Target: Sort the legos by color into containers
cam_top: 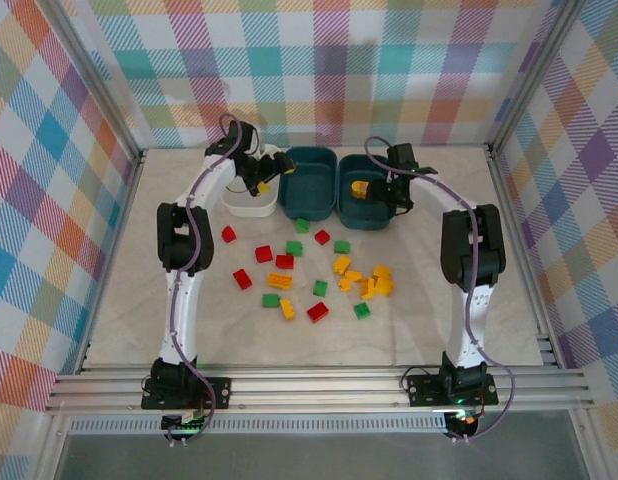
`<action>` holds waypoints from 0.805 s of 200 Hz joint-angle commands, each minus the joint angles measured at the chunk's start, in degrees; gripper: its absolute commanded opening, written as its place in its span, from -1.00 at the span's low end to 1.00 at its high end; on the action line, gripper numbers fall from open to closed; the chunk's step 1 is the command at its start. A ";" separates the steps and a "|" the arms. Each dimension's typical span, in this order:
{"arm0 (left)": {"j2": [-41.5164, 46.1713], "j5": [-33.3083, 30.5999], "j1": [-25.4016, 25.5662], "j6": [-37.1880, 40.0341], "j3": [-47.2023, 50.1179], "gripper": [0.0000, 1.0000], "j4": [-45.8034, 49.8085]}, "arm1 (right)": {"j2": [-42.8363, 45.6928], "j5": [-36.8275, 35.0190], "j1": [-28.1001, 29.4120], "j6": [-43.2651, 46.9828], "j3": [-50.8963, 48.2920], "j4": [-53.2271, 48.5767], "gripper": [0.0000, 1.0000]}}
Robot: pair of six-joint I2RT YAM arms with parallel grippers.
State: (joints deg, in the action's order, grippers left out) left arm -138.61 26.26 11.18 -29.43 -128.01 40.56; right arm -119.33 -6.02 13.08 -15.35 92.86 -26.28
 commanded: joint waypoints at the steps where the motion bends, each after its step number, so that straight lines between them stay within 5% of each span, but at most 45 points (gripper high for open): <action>1: 9.76 -1.65 0.01 1.87 -0.05 1.00 1.62 | 9.10 -3.86 0.06 0.24 -0.22 -1.49 0.56; 37: 22.02 -1.74 0.08 -1.24 10.83 1.00 -4.50 | 19.98 -5.30 3.26 -2.56 -9.46 -2.32 0.55; 108: 67.14 -8.99 4.83 -19.16 83.36 1.00 -35.27 | 39.16 -5.91 26.10 -9.23 -35.97 -5.64 0.55; 161: 85.46 -11.65 6.18 -18.32 97.96 1.00 -26.84 | 46.67 -4.49 37.33 -13.83 -43.53 -16.82 0.58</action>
State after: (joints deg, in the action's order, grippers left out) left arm -59.48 16.45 16.86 -47.00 -31.40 13.58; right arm -74.67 -10.96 46.26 -24.97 52.58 -36.62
